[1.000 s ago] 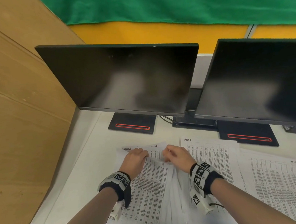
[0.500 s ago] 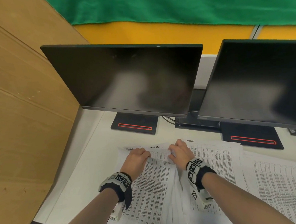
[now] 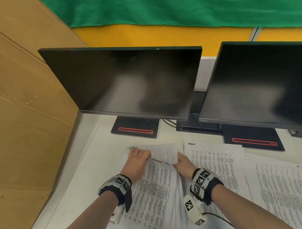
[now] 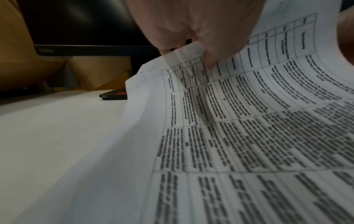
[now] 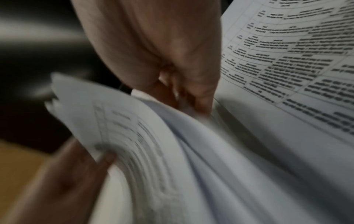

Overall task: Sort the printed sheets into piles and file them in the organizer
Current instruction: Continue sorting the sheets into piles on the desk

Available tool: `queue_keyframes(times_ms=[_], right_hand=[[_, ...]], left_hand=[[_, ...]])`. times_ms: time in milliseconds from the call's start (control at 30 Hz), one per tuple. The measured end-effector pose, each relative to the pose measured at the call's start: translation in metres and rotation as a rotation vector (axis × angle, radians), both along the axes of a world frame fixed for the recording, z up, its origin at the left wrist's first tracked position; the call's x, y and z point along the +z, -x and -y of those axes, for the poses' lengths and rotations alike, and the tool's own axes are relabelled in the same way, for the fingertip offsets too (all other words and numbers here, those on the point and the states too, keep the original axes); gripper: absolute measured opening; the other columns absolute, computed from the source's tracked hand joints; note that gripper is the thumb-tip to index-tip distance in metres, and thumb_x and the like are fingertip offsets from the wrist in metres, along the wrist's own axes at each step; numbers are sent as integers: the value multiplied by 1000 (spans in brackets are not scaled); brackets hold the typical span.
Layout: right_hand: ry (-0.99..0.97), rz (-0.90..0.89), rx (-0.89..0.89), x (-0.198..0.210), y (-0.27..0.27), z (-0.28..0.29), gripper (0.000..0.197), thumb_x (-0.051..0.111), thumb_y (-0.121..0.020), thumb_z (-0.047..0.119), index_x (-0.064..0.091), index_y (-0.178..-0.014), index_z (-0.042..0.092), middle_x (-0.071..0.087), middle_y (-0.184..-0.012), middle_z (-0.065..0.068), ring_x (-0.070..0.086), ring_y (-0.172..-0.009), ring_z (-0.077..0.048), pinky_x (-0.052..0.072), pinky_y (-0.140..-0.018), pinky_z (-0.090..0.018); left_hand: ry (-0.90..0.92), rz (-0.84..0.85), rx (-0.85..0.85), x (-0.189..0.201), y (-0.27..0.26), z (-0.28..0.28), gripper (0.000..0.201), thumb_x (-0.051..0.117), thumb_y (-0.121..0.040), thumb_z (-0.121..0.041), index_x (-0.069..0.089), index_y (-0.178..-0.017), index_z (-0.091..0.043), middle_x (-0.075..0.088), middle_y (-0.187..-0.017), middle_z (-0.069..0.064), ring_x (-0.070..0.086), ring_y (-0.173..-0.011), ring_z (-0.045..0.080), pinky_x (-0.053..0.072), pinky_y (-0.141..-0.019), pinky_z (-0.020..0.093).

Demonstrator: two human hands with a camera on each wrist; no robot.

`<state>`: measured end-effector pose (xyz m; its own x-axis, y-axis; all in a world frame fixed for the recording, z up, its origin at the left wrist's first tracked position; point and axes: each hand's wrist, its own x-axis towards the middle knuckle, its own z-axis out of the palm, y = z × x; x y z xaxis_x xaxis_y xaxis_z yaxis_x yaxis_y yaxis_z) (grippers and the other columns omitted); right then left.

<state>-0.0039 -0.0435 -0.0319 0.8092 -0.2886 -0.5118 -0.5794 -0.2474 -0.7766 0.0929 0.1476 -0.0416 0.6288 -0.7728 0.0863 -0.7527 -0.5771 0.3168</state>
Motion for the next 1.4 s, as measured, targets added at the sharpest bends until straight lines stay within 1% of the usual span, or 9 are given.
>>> queue_keyframes(times_ms=[167, 367, 533, 633, 767, 933, 1133, 1267, 1400], right_hand=[[134, -103, -318, 27, 10, 48, 54, 33, -92, -3, 25, -145, 4, 34, -148, -15, 33, -136, -32, 29, -112, -40], [420, -294, -473, 27, 62, 143, 33, 44, -89, 7, 53, -118, -6, 57, -121, -29, 54, -111, -43, 42, -94, -41], [629, -398, -653, 30, 86, 142, 60, 54, -87, 14, 27, -141, 9, 36, -138, -23, 39, -125, -41, 35, -104, -54], [847, -173, -512, 35, 63, 111, 62, 60, -86, 23, 30, -140, 22, 34, -140, -16, 38, -126, -33, 34, -104, -53], [821, 156, 0, 27, 15, 54, 40, 50, -93, 23, 47, -133, 27, 39, -139, -4, 34, -128, -23, 30, -106, -43], [781, 187, 326, 16, -32, 1, 37, 48, -94, 26, 50, -131, 33, 45, -126, 1, 39, -118, -19, 36, -101, -38], [948, 266, 411, 19, -36, 0, 16, 46, -95, 24, 60, -100, 19, 52, -108, 0, 45, -104, -20, 37, -93, -36], [594, 214, 320, 16, -20, 10, 9, 41, -96, 19, 47, -90, 15, 62, -90, -6, 58, -80, -24, 50, -75, -39], [287, 216, 271, 16, -2, 16, 14, 45, -96, 19, 44, -82, 17, 54, -77, 0, 48, -67, -13, 41, -62, -26]], left_hand=[[-12, 2, -26, -3, -6, 0, 30, 46, -84, 3, 43, -98, -24, 58, -98, -4, 42, -96, 18, 27, -86, 26], [-26, 9, -51, -9, -6, 3, 33, 48, -83, 2, 40, -101, -26, 60, -101, -2, 44, -97, 21, 36, -92, 33], [-23, 24, -44, -13, -6, 6, 24, 47, -87, -1, 50, -103, -19, 60, -102, -1, 45, -98, 21, 34, -92, 32], [-13, 15, -40, -13, -5, 7, 23, 47, -88, -2, 51, -103, -19, 60, -103, -1, 45, -99, 21, 34, -92, 32], [3, 31, -38, -9, -2, 8, 20, 46, -89, -5, 51, -102, -19, 60, -100, -2, 47, -96, 20, 34, -92, 32], [2, 56, -28, -8, 1, 1, 39, 58, -75, 4, 43, -96, -25, 60, -90, -5, 50, -86, 20, 30, -87, 27], [22, 61, -20, -8, 1, -1, 47, 62, -70, 6, 39, -96, -27, 61, -89, -4, 53, -84, 22, 26, -86, 26], [20, 92, -32, -7, 3, 1, 50, 64, -66, 6, 41, -95, -27, 56, -89, -4, 51, -83, 20, 39, -86, 33], [22, 154, 10, -2, 4, 4, 41, 72, -65, -1, 50, -93, -22, 53, -114, 4, 42, -102, 18, 46, -86, 33]])
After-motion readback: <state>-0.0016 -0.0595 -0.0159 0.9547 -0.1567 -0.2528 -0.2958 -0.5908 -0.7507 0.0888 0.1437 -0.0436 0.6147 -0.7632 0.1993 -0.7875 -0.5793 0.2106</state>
